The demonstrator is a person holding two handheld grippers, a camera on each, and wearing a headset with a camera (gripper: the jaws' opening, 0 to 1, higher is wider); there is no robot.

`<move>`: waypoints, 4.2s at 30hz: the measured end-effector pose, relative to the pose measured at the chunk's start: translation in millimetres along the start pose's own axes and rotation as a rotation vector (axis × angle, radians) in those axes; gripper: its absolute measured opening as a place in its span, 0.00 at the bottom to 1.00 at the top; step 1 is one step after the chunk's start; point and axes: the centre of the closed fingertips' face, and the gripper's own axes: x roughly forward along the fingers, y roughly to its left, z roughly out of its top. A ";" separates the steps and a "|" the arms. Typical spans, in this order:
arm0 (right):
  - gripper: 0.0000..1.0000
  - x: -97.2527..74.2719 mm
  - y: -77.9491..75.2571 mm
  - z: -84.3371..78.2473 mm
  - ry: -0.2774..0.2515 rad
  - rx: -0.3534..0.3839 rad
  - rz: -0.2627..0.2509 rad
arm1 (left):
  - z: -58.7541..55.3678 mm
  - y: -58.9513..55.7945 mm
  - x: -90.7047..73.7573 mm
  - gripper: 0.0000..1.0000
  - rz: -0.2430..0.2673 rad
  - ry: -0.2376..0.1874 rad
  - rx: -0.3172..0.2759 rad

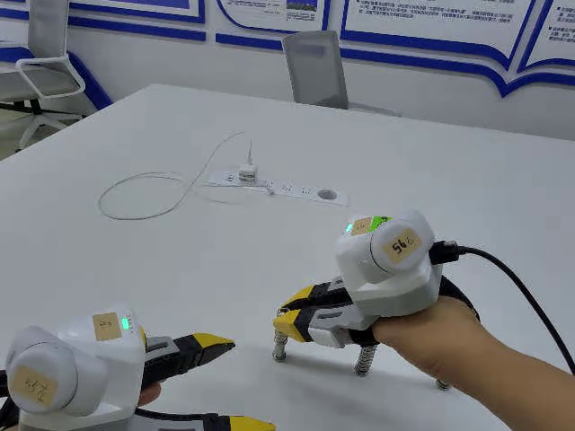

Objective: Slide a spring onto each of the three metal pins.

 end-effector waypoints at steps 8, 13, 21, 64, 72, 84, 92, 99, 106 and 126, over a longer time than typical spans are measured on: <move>0.12 6.1 0.8 -9.7 0.035 0.006 -0.003 | 0.8 -0.2 -0.1 0.61 0.001 0.001 0.001; 0.12 11.3 3.0 -19.3 0.074 -0.012 -0.004 | 0.5 -1.5 -0.1 0.61 0.000 0.004 0.002; 0.12 12.9 3.1 -20.6 0.082 -0.015 -0.007 | 1.1 -1.5 -1.1 0.61 0.004 0.004 0.000; 0.33 -86.8 -6.9 -26.0 -0.069 0.012 -0.141 | 12.2 1.7 1.9 0.64 0.010 -0.009 0.017; 0.37 -111.4 -15.2 -35.8 -0.089 0.022 -0.185 | 13.0 1.6 1.1 0.65 0.012 -0.008 0.020; 0.42 -147.4 -28.3 -64.9 -0.103 0.074 -0.263 | 13.3 0.6 1.0 0.65 0.014 -0.008 0.019; 0.44 -165.0 -31.8 -86.4 -0.105 0.109 -0.302 | 13.9 -2.7 2.5 0.66 0.009 -0.008 0.020; 0.47 -171.4 -27.4 -104.7 -0.099 0.130 -0.305 | 13.6 -3.5 2.5 0.66 0.009 -0.009 0.018; 0.52 -178.7 -24.7 -120.3 -0.101 0.156 -0.312 | 11.8 -2.6 1.4 0.67 0.013 -0.009 0.013; 0.60 -178.0 -15.6 -124.9 -0.144 0.206 -0.321 | 8.4 -2.0 3.0 0.68 0.015 -0.006 0.001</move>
